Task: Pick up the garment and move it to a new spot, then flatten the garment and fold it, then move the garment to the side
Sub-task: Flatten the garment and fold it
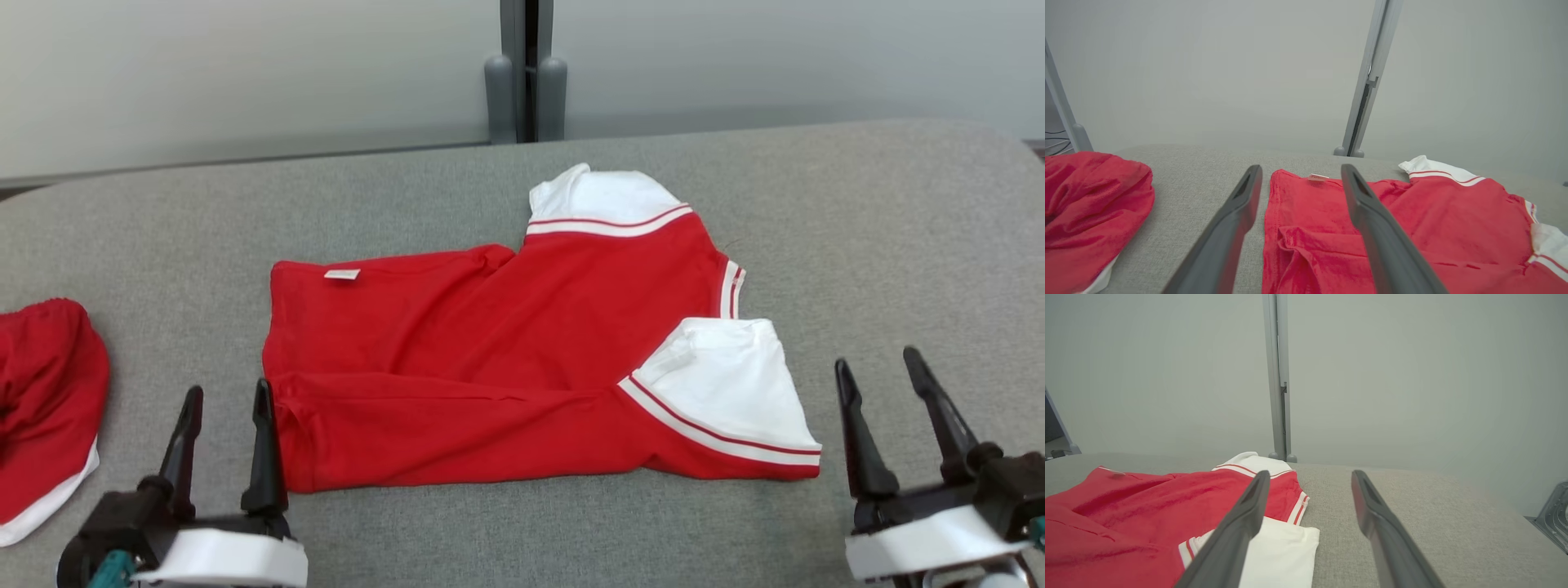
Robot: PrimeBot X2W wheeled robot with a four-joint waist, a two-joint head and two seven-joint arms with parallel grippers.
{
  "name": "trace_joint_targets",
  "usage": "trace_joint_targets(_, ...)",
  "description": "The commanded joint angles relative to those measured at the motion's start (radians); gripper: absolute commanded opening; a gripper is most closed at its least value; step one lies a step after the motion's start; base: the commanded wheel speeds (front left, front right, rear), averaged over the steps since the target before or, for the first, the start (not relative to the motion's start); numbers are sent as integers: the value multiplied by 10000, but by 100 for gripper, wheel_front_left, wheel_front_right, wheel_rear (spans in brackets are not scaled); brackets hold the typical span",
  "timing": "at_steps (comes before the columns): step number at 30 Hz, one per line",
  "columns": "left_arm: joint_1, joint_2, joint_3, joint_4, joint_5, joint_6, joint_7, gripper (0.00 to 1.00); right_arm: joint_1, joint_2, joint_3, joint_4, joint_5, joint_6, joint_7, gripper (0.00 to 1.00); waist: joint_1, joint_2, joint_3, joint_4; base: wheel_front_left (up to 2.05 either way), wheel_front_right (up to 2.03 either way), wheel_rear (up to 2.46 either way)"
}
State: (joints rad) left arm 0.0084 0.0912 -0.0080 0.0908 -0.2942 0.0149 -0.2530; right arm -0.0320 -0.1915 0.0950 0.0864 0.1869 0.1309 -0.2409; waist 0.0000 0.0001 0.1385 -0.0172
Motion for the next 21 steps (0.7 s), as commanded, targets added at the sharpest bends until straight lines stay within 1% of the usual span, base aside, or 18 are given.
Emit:
trace_joint_targets(1,285,127,-44,-69,134,66,-36,100,328,25,-40,-193,-37,-3,155,100,0,-1,-350,-81,0,0,0)
trace_joint_targets(4,638,183,-127,-102,222,68,14,100,765,105,-82,-499,-32,-3,366,100,0,-1,-554,-107,0,0,0)
trace_joint_targets(11,862,256,-215,-180,214,109,153,100,1098,191,-130,-901,65,-3,649,100,0,-1,-637,-90,0,0,0)
trace_joint_targets(21,740,356,-318,-27,149,108,272,100,1149,261,-102,-877,158,-3,752,100,0,-1,-756,-99,0,0,0)
